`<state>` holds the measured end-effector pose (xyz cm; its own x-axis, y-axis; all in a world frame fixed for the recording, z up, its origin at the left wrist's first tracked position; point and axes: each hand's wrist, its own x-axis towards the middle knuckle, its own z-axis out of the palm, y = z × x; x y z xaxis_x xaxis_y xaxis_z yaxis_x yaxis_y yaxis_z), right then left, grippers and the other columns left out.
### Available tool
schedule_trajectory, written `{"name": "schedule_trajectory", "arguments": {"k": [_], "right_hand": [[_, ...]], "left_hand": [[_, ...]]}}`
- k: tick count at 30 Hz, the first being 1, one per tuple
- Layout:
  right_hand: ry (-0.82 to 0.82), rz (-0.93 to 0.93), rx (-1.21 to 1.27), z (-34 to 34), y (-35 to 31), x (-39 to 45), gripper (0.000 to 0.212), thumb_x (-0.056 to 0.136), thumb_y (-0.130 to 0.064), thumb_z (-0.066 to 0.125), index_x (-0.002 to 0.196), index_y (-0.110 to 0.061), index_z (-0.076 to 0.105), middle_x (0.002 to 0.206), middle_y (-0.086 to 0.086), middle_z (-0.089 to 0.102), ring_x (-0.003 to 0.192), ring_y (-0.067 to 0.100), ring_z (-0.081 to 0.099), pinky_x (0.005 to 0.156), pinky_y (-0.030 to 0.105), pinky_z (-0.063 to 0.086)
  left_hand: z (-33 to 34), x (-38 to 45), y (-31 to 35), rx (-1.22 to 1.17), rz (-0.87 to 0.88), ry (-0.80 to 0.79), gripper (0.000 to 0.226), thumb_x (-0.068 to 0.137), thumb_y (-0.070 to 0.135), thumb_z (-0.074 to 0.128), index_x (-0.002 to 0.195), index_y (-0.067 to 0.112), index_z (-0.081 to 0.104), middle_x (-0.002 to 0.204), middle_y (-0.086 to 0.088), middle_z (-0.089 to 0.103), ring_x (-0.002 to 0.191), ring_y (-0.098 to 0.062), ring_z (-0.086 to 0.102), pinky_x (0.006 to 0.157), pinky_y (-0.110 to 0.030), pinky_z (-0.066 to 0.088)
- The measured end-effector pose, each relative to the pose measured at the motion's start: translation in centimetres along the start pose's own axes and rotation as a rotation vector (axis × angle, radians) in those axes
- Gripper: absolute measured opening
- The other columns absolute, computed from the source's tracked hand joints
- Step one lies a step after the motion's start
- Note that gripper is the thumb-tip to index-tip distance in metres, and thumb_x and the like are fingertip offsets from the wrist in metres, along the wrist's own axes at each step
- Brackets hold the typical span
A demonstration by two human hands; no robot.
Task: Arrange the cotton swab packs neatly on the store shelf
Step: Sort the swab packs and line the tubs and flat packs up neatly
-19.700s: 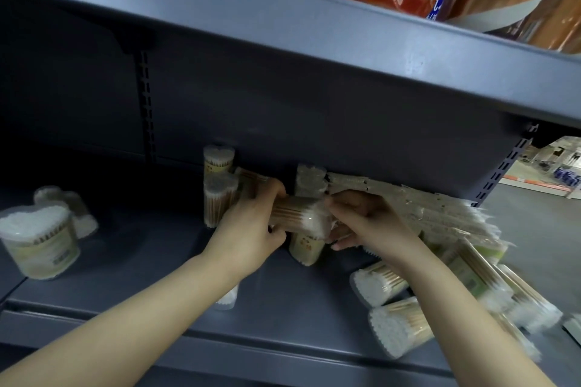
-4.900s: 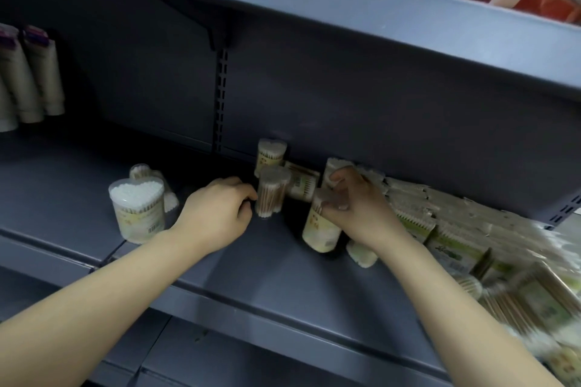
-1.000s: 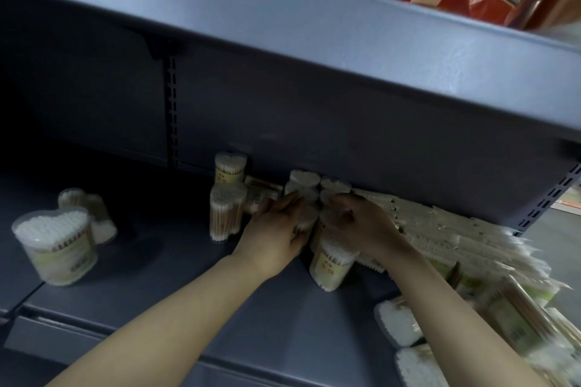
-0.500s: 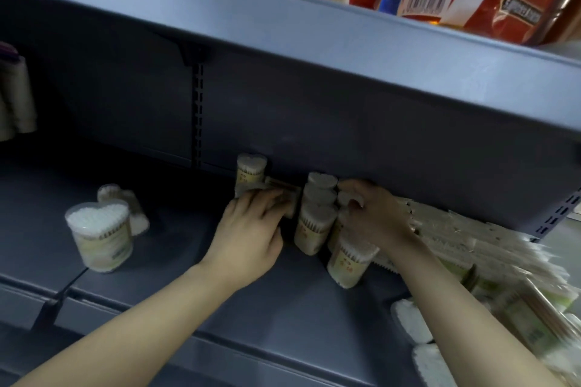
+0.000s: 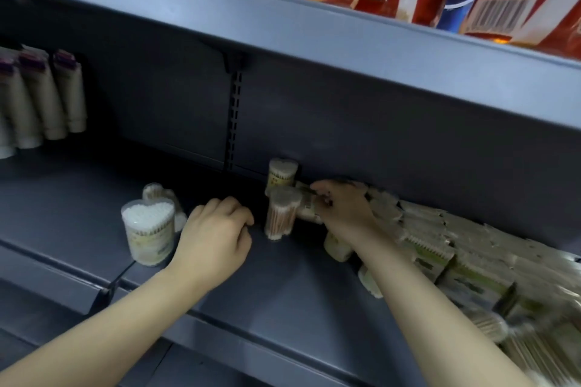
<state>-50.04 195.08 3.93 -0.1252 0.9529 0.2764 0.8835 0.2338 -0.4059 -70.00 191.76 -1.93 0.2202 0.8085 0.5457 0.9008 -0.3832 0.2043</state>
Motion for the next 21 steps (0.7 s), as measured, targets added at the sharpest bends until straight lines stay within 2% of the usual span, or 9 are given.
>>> {"name": "schedule_trajectory", "arguments": {"k": [3, 7, 10, 15, 19, 21], "right_hand": [[-0.019, -0.046, -0.071, 0.8, -1.1, 0.4, 0.027, 0.093, -0.019, 0.046, 0.112, -0.008, 0.061, 0.115, 0.01, 0.061, 0.107, 0.024, 0.053, 0.087, 0.032, 0.038], [-0.052, -0.031, -0.089, 2.0, -2.3, 0.9, 0.032, 0.091, -0.031, 0.049, 0.117, -0.013, 0.057, 0.117, 0.01, 0.057, 0.11, 0.027, 0.051, 0.087, 0.032, 0.038], [-0.067, 0.001, -0.091, 2.6, -2.9, 1.2, 0.034, 0.089, -0.038, 0.053, 0.111, -0.013, 0.059, 0.115, 0.011, 0.057, 0.11, 0.028, 0.051, 0.086, 0.031, 0.037], [-0.088, -0.043, -0.052, 1.9, -3.9, 1.1, 0.024, 0.089, -0.032, 0.056, 0.102, -0.014, 0.067, 0.107, 0.012, 0.063, 0.106, 0.024, 0.052, 0.083, 0.028, 0.034], [-0.103, 0.006, -0.018, 2.0, -4.1, 1.1, 0.029, 0.086, -0.032, 0.058, 0.1, -0.007, 0.062, 0.103, 0.008, 0.063, 0.099, 0.022, 0.056, 0.079, 0.029, 0.041], [-0.152, 0.007, -0.03, 2.0, -4.4, 1.1, 0.029, 0.086, -0.03, 0.055, 0.101, -0.006, 0.058, 0.1, 0.006, 0.062, 0.094, 0.021, 0.057, 0.071, 0.029, 0.041]], "left_hand": [[-0.1, -0.4, -0.9, -0.004, -0.018, -0.004, 0.032, 0.071, 0.026, 0.037, 0.077, 0.017, 0.067, 0.075, 0.002, 0.061, 0.061, -0.023, 0.057, 0.051, -0.032, 0.044], [-0.1, -0.9, -1.6, -0.037, -0.029, 0.008, 0.032, 0.073, 0.027, 0.037, 0.078, 0.016, 0.067, 0.076, 0.001, 0.061, 0.063, -0.024, 0.057, 0.05, -0.034, 0.046], [-0.2, -1.1, -1.9, -0.058, -0.028, 0.021, 0.033, 0.074, 0.027, 0.037, 0.078, 0.016, 0.067, 0.077, 0.001, 0.06, 0.063, -0.023, 0.057, 0.05, -0.034, 0.048], [-0.3, -1.2, -2.1, -0.066, -0.036, 0.025, 0.032, 0.073, 0.028, 0.036, 0.077, 0.017, 0.066, 0.078, 0.003, 0.06, 0.063, -0.021, 0.057, 0.049, -0.031, 0.046], [-0.1, -1.4, -2.3, -0.066, -0.031, 0.015, 0.032, 0.074, 0.028, 0.036, 0.077, 0.018, 0.067, 0.078, 0.004, 0.06, 0.063, -0.02, 0.057, 0.049, -0.029, 0.045], [0.1, -1.5, -2.3, -0.062, -0.026, 0.008, 0.031, 0.074, 0.027, 0.037, 0.077, 0.018, 0.067, 0.077, 0.004, 0.06, 0.062, -0.02, 0.056, 0.049, -0.029, 0.045]]}}
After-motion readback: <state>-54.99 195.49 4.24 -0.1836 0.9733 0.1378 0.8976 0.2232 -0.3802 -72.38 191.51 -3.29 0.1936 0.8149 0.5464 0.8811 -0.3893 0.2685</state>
